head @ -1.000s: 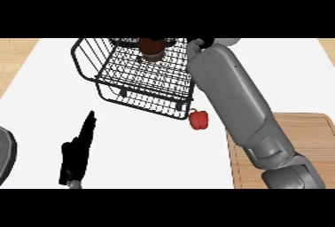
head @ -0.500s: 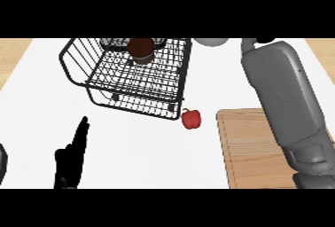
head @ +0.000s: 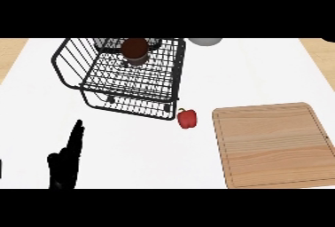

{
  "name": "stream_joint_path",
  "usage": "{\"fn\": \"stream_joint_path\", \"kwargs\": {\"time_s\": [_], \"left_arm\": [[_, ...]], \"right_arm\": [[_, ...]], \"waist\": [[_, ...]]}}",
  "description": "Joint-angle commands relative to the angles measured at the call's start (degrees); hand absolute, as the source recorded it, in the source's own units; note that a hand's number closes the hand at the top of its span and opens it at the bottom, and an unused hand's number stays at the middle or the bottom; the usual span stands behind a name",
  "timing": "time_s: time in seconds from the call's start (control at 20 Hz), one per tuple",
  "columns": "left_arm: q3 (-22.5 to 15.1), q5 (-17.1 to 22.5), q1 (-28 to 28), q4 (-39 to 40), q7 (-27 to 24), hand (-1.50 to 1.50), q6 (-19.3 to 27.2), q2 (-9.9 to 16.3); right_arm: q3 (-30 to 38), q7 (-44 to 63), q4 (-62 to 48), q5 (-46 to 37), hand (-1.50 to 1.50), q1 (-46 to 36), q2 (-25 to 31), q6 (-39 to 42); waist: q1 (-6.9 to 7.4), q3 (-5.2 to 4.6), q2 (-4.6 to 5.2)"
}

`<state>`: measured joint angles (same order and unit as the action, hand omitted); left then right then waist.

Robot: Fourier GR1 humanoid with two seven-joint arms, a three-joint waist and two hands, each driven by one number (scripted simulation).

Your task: Pick the cupcake from the cutting board and place it in the tiered basket

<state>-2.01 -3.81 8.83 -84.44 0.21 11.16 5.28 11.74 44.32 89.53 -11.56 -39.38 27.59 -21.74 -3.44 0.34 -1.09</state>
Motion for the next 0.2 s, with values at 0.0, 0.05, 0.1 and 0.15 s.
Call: {"fn": "stream_joint_path", "kwargs": {"time_s": [0.0,0.05,0.1,0.15], "left_arm": [[1.5,1.5,-0.3,2.5,0.2,0.00,-1.3,0.8],[-0.1,-0.6,-1.8,4.5,0.2,0.00,0.3,-0.7],[0.1,0.0,0.5,2.9,-0.1,0.00,-0.1,-0.5],[0.7,1.0,1.6,2.1,-1.8,0.00,-1.4,0.3]], "right_arm": [[8.2,-0.4,11.4,10.2,-1.50,11.2,6.9,9.2],[11.2,-3.6,10.7,13.2,-1.50,13.7,7.1,10.5],[14.1,-3.8,12.0,16.6,-1.50,15.6,8.4,13.4],[15.7,-5.6,14.1,18.2,-1.50,20.5,7.8,15.1]], "waist": [[-0.49,-0.24,0.31],[0.28,-0.23,0.68],[0.44,-0.21,0.56],[0.42,-0.21,0.51]]}}
